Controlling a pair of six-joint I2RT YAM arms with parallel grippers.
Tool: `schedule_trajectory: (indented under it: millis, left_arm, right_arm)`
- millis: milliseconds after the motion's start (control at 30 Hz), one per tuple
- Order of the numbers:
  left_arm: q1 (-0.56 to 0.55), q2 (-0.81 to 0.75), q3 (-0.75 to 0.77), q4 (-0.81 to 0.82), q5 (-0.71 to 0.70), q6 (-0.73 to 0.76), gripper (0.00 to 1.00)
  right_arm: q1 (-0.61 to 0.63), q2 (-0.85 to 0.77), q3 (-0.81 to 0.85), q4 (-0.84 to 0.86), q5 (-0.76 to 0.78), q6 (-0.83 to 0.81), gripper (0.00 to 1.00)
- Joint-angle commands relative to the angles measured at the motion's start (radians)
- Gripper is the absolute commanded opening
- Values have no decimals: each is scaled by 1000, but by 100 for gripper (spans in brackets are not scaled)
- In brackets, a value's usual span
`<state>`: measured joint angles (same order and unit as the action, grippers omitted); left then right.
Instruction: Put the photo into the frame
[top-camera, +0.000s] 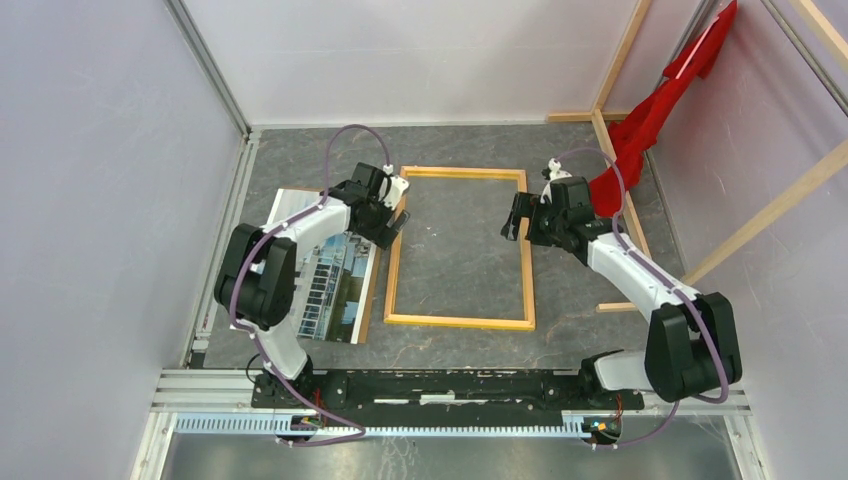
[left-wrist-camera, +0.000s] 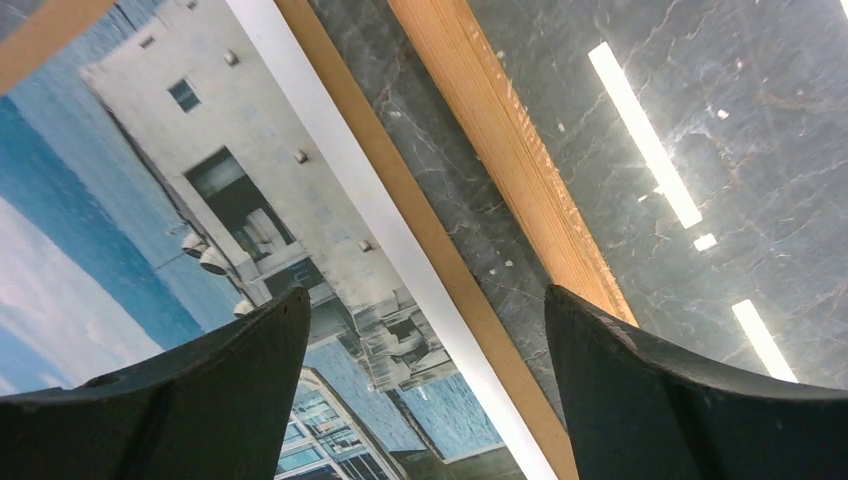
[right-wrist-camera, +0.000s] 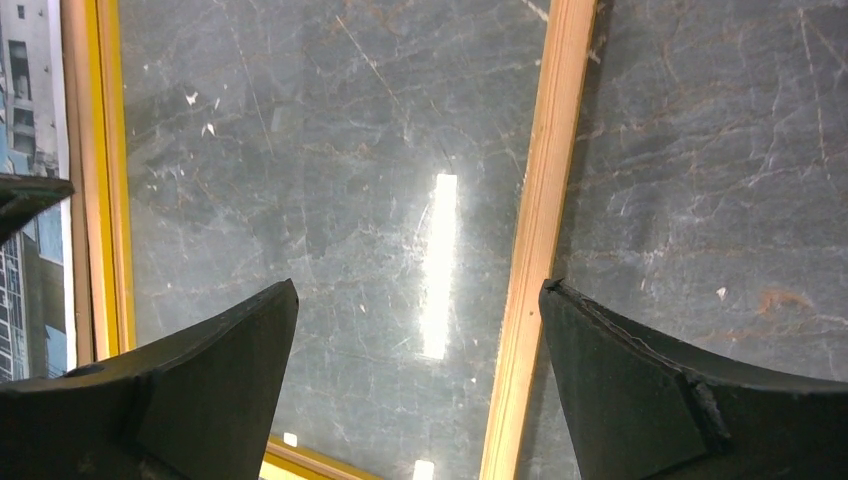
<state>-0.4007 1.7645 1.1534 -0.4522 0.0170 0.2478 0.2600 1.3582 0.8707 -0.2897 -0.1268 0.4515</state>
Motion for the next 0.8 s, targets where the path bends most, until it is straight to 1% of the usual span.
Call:
schedule_trajectory:
  millis: [0,33,67,100,233,300,367,400,467,567,633,700,767]
  left_arm:
    - [18,-37,69,-56,-14,-12,94]
    - [38,-51,80,-75,-5,-8,95]
    - [66,-68,92,-96,5,1,98]
    - [109,-88,117,-117,10,13,100]
    - [303,-104,198,-182,-2,93,100]
    - [408,-89,232,-195,-14,127,100]
    - [522,-64,258,-198,-61,145,100]
    - [553,-52,261,-198,-64,149,100]
    - [629,-27,262,-196,-70,149,100]
    - [714,-6,230,-172,-91,148,98]
    - [755,-10,197,-149,-104,149,97]
    - [772,-25,150,-106,-149,157,96]
    - [782,-40,104,-59,-197,165,96]
  right_arm:
    - [34,-43,-41,39,7,18,98]
    - [54,-44,-39,42,23,18,98]
    - [81,-42,-32,45,40,23,98]
    - [114,-37,-20,54,53,30,98]
    - [246,27,89,86,92,71,98]
    - [320,95,169,95,102,89,98]
    - [405,193,275,96,114,109,98]
    - [440,241,313,95,116,114,98]
    - [520,367,460,71,121,117,98]
    - [619,544,672,12,146,108,98]
    - [662,665,817,-32,157,105,98]
    - [688,761,931,-73,168,108,98]
    - [702,828,988,-85,185,112,98]
